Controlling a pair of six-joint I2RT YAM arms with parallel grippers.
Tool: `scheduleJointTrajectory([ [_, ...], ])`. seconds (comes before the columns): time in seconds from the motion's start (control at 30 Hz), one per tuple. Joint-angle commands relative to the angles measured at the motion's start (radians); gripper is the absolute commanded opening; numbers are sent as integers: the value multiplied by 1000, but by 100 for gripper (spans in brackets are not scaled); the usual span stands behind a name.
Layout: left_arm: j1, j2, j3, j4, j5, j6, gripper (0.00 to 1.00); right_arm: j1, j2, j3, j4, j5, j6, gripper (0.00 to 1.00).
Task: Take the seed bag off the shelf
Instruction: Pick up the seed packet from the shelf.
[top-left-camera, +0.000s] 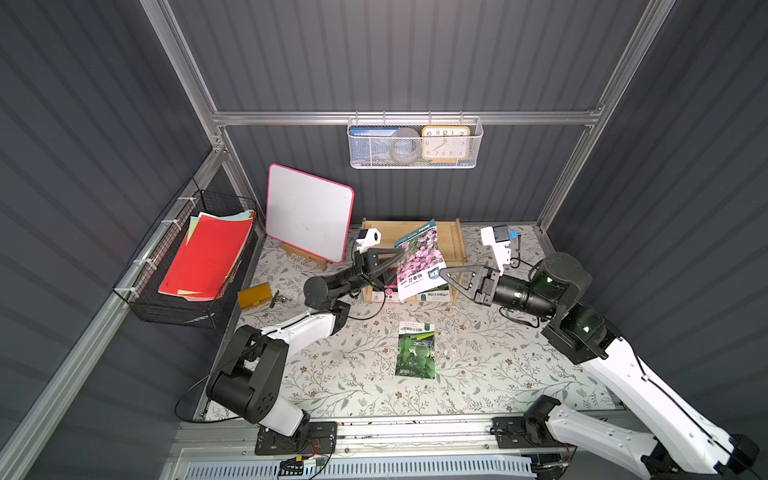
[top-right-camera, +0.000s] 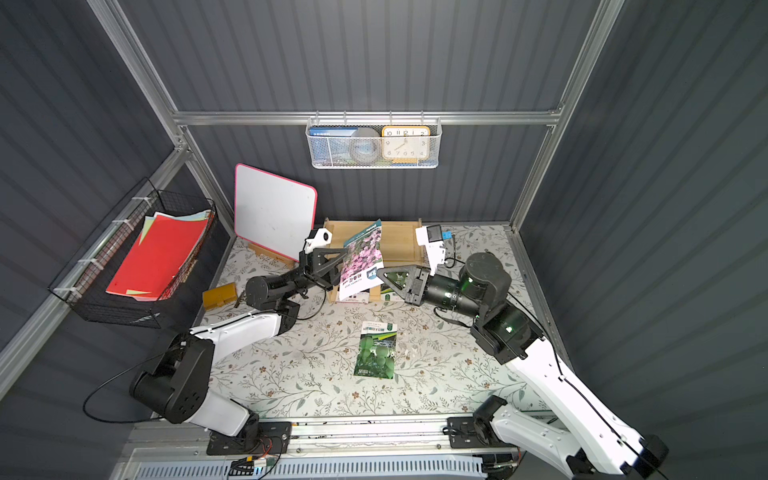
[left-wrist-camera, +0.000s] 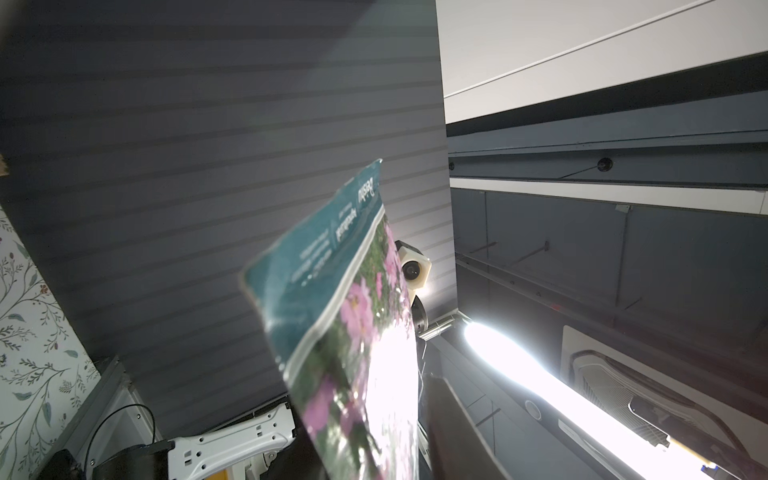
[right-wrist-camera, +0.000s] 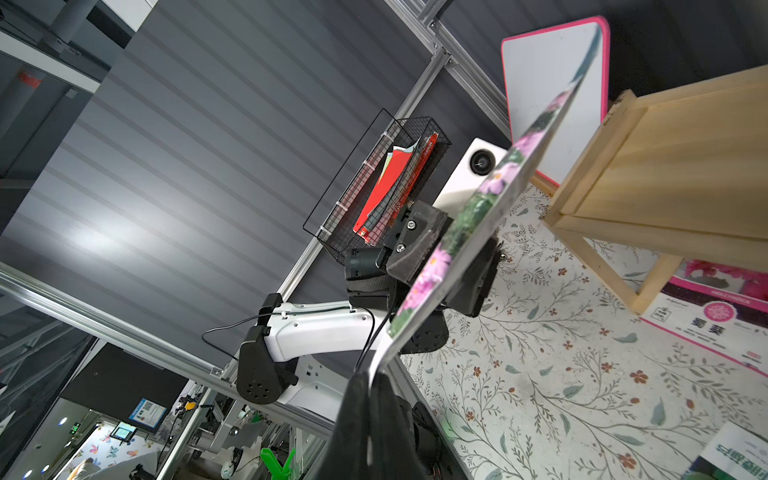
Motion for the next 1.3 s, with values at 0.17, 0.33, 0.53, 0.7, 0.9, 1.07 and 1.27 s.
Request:
scheduleJointTrajectory([
  [0.17, -3, -75, 55, -58, 24, 26, 29, 2, 11, -41, 32, 13, -8, 0],
  [0.33, -3, -89, 58, -95, 30, 47, 22, 3, 5, -45, 32, 18, -7, 0],
  [0.53, -3, -98, 57, -128, 32, 68, 17, 3, -6, -38, 16, 22, -13, 0],
  [0.7, 8, -111, 65, -211, 49, 115, 13, 3, -17, -37, 2, 31, -19, 0],
  [0.9, 34, -164, 115, -563, 93, 351, 13, 0, -61, -19, -90, 85, -61, 39],
  [1.07, 62, -211, 221, -1050, 97, 719, 13, -10, -117, 4, -194, 142, -112, 63],
  [1.27, 66, -233, 231, -1324, 119, 966, 14, -35, -170, 38, -308, 186, -168, 66],
])
